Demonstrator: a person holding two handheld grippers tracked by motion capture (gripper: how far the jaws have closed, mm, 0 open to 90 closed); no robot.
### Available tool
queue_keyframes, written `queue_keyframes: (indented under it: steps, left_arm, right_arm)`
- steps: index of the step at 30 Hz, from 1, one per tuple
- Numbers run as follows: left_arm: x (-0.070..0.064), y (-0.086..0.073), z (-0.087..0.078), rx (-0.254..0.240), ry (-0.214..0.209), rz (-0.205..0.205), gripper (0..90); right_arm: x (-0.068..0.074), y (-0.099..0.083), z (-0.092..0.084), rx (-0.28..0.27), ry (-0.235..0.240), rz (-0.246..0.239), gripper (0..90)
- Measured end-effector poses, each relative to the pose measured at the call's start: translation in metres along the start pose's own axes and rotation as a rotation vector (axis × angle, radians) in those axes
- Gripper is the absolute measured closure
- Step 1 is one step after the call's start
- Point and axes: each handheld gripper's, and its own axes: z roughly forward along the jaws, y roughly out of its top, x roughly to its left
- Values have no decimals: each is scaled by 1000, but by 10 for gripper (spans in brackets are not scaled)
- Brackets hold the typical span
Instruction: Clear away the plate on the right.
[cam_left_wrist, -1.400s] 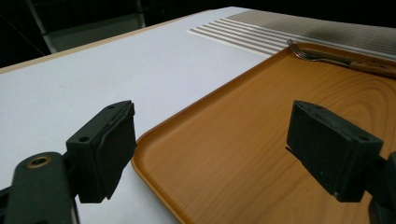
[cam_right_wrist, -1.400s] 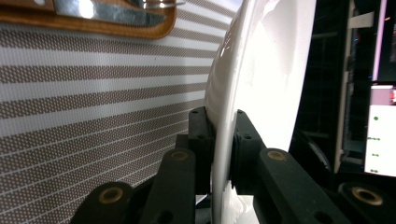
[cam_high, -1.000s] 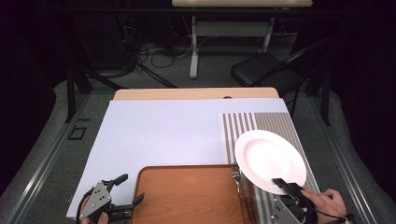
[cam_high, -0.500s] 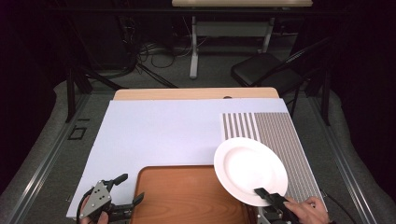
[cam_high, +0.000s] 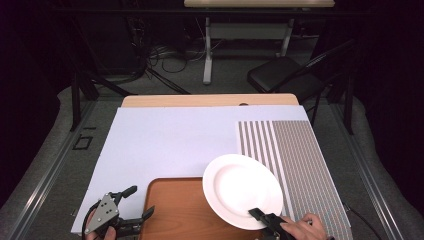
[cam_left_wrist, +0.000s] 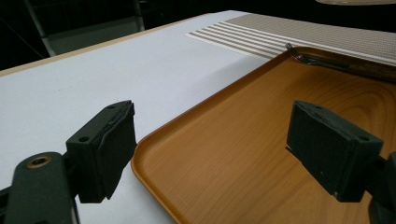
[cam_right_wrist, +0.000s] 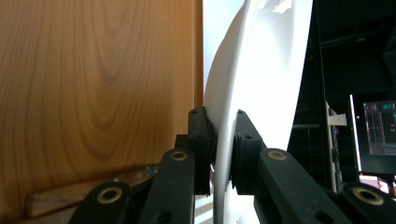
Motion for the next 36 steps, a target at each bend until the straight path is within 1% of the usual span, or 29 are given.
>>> queue_keyframes:
  steps: [1, 2, 4, 6, 7, 8, 9, 11, 12, 14, 16, 17, 18, 19, 20, 21, 22, 23, 24, 25, 26, 27, 31, 32, 33, 34, 35, 36]
  left_arm:
    - [0, 0, 0, -1, 0, -1, 156]
    - [0, 0, 0, -1, 1, -1, 156]
    - [0, 0, 0, 0, 0, 1, 156]
    - [0, 0, 0, 2, -2, -1, 156]
    - [0, 0, -1, 1, 0, -2, 156]
    - [0, 0, -1, 1, -1, -2, 156]
    - [0, 0, -1, 0, -1, -3, 156]
    - [0, 0, 0, -1, -1, -2, 156]
    - [0, 0, 0, 0, -1, -2, 157]
    - [0, 0, 0, 5, -3, -2, 157]
    - [1, 0, 0, 5, -3, -3, 156]
    - [1, 0, 0, 4, -2, -4, 156]
    - [1, 0, 0, 2, 0, -5, 156]
    - [1, 0, 0, 2, 0, -6, 157]
    - [1, 0, 0, 3, 0, -6, 157]
    - [1, 0, 0, 3, -1, -4, 157]
    - [1, 0, 0, 3, -2, -4, 156]
    - [1, 0, 0, 4, -2, -3, 156]
    - [1, 0, 0, 4, -2, -2, 156]
    - [1, 0, 0, 3, -2, -3, 156]
    - [1, 0, 0, 4, -1, -3, 156]
    - [1, 0, 0, 4, -1, -3, 156]
    - [1, 0, 0, 4, -2, 0, 157]
    - [0, 0, 0, 1, -1, 0, 156]
    - [0, 0, 0, 1, -1, 3, 156]
    - [1, 0, 0, 4, -4, 1, 156]
    - [1, 0, 0, 4, -4, 1, 156]
    - [1, 0, 0, 4, -5, 0, 156]
  right_arm:
    - [0, 1, 1, -15, 1, -11, 812]
    - [1, 1, 2, -16, 1, 6, 812]
    - [1, 3, 3, -21, 4, -9, 812]
    - [2, 4, 4, -23, 2, -8, 812]
    - [3, 4, 5, -30, 7, 1, 811]
    - [3, 4, 5, -23, 4, 0, 812]
    - [3, 5, 6, -23, 6, -15, 811]
    - [4, 5, 8, -33, 7, -4, 812]
    - [5, 5, 8, -26, 7, -4, 811]
    - [5, 5, 12, -39, 16, -11, 812]
    - [8, 5, 14, -22, 27, -4, 812]
    - [9, 5, 17, -37, 29, -1, 812]
    - [10, 6, 18, -32, 37, -8, 812]
    - [12, 6, 20, -49, 41, -5, 812]
    - [13, 7, 20, -36, 43, -9, 812]
    - [13, 8, 21, -39, 48, -23, 812]
    - [15, 9, 22, -42, 55, -10, 811]
    - [17, 10, 24, -62, 58, -9, 812]
    - [18, 12, 24, -49, 56, -17, 811]
    - [19, 13, 26, -65, 58, -15, 814]
    - [20, 15, 27, -68, 61, -30, 813]
    - [22, 17, 29, -81, 64, -19, 814]
    - [29, 24, 35, -79, 97, -37, 813]
    - [31, 25, 38, -92, 104, -50, 812]
    - [33, 26, 40, -89, 116, -43, 812]
    - [35, 27, 41, -87, 124, -49, 812]
    - [37, 28, 44, -99, 134, -45, 812]
    - [38, 30, 45, -86, 138, -53, 811]
